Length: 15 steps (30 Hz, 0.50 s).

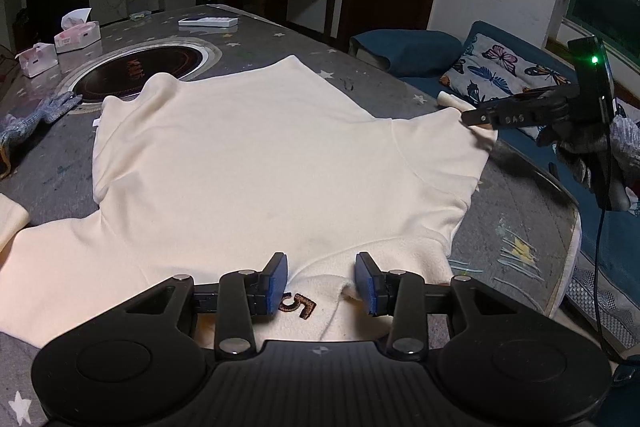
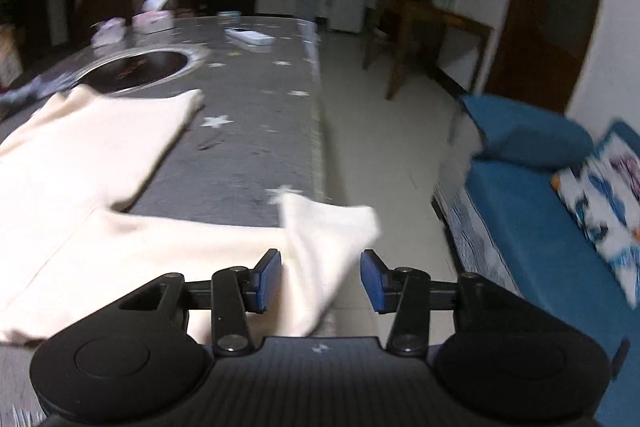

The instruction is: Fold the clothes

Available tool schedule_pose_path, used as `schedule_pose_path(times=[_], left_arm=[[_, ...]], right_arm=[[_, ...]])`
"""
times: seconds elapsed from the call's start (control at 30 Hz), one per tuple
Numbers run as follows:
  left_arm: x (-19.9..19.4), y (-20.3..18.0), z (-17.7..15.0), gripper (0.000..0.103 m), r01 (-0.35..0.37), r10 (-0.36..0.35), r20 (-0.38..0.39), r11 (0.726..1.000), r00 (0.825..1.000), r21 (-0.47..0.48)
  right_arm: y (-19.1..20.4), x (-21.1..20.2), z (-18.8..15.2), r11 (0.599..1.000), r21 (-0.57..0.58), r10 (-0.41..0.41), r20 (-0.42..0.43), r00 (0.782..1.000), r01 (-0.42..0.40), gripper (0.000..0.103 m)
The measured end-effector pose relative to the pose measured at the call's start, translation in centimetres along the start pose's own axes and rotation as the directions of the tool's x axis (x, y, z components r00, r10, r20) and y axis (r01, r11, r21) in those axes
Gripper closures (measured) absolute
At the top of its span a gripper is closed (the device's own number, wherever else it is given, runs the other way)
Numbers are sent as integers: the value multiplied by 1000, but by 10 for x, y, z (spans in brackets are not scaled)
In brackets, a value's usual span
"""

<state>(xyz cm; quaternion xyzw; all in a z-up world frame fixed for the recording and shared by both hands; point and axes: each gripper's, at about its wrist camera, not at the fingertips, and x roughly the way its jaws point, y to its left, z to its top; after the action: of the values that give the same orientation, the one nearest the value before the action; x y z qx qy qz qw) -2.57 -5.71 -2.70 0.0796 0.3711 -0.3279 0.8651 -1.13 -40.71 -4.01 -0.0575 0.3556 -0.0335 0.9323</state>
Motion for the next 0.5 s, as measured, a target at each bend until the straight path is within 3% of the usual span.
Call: schedule_pose_path(times=[0.07, 0.17, 0.4, 0.5], left_arm=[[0, 0, -1, 62, 1, -1, 1, 1000, 1000, -2], [-1, 1, -2, 61, 6, -6, 3, 1000, 1000, -11], [-1, 1, -3, 61, 10, -10, 7, 1000, 1000, -11], [-2, 0, -3, 61, 12, -12, 7, 1000, 1000, -12]], right_arm=[[6, 5, 2, 1000, -26, -12, -1, 1000, 12, 65], [4, 9, 6, 998, -24, -57, 4, 998, 57, 87], [-35, -5, -9, 975, 110, -195, -2, 981, 194, 91], [-45, -8, -13, 968, 145, -203, -17, 979, 203, 89]])
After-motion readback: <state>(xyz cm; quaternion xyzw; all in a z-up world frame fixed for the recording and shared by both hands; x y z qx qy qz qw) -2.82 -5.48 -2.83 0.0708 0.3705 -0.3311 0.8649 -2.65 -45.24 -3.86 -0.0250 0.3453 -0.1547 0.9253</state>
